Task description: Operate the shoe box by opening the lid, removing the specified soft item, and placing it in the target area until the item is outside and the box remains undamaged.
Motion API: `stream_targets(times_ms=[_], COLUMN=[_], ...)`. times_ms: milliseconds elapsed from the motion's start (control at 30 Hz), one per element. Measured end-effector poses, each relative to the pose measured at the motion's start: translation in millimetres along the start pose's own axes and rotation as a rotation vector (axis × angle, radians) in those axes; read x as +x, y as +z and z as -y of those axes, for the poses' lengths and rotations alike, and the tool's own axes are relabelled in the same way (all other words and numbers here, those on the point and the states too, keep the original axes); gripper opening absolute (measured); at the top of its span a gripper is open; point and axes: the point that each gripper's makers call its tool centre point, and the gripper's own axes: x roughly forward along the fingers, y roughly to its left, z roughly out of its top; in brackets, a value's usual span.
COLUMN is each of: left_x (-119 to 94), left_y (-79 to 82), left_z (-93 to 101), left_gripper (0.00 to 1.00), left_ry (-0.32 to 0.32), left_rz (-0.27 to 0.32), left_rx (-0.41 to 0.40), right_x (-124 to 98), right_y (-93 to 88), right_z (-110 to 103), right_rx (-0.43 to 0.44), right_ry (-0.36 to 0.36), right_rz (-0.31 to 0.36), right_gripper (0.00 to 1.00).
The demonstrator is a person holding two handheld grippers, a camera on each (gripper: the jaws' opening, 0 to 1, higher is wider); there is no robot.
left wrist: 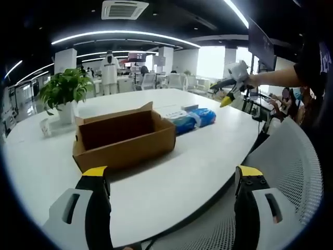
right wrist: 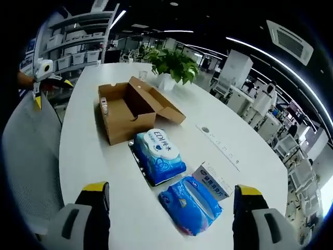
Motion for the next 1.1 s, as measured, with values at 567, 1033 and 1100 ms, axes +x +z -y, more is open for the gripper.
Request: stream_targets(times_ms=[567,1033,1100], left_x=[0.1,-1.8,-1.7], left_y=[0.5,1.0,0.2], left_z=[7.7,4.0,3.0], left_gripper=[0.99,0.99,0.99], left_ry=[-0.048,-0.097,-0.100], left_rz=[-0.002,-0.027,-0.033], left_rx=[0.004,0.012,0.024], right_x=[-22.9,-37.4,-39.2], right_y=[6.1,9.9,10.6], right_z=[-26.3,-47.8,-50.6], right_rx=[0.140,0.205,0.231], right_ry=[-0.102,-0.153,-0.168], right_rz=[0.082,0.128,0.145], right_gripper=[1.00,1.00,0.99])
